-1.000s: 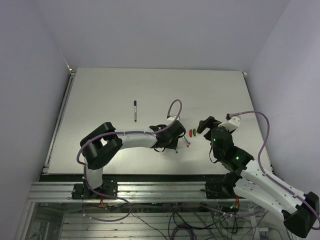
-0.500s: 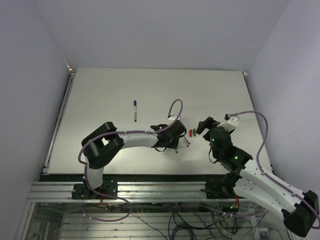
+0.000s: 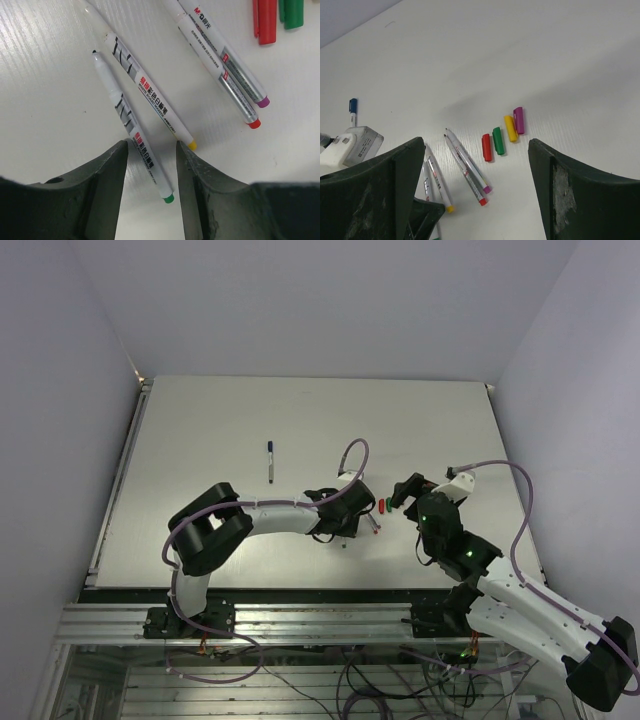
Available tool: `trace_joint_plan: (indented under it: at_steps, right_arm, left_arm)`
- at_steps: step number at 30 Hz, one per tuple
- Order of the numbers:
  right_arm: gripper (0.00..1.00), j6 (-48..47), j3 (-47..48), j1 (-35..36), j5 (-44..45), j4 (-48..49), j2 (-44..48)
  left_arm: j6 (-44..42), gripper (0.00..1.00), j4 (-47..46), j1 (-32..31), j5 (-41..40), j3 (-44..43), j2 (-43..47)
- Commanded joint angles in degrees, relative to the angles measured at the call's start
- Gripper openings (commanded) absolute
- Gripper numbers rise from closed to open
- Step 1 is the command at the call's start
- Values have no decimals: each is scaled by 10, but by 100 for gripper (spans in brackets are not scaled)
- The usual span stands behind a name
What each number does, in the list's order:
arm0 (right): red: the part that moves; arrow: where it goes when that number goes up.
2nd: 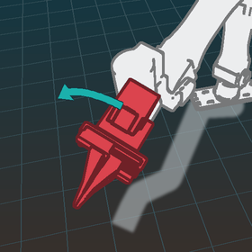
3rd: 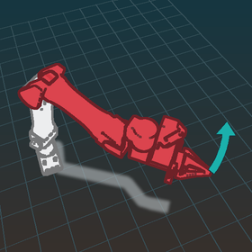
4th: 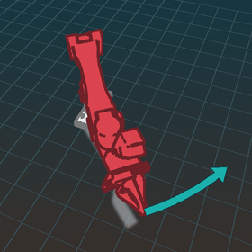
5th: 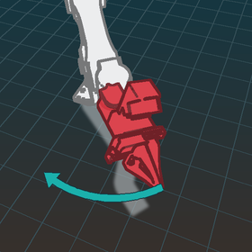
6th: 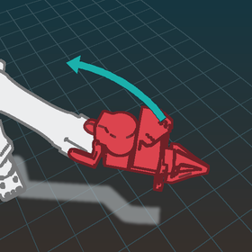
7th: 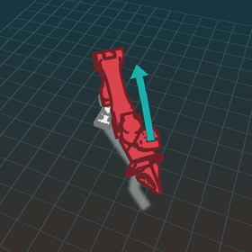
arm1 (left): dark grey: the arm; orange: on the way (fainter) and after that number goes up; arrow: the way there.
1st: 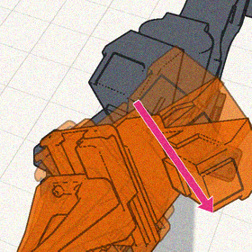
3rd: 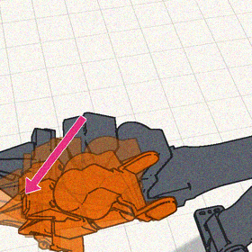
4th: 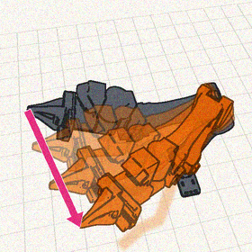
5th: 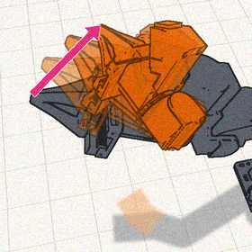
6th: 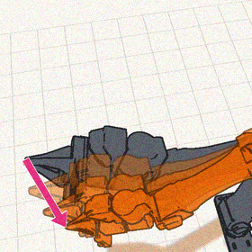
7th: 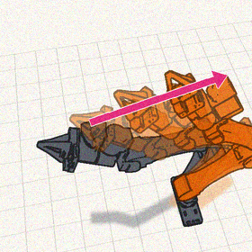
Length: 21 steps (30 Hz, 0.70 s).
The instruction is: Insert the pens into the pen caps
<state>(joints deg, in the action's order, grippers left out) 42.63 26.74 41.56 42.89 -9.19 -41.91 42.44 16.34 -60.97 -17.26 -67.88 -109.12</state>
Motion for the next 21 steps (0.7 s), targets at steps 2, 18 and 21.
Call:
trace_joint_plan:
  at_steps: [2,18,21]
  right_arm:
    - [84,6,5,-2,2,10,0]
    - [84,24,-4,-2,-9,12,-3]
    - [84,25,-5,-2,-8,11,-2]
  left_arm:
    - [0,52,32,-5,-9,-2,-10]
    - [-14,42,123,-3,-44,11,-29]
    - [-19,40,133,0,-47,8,-37]
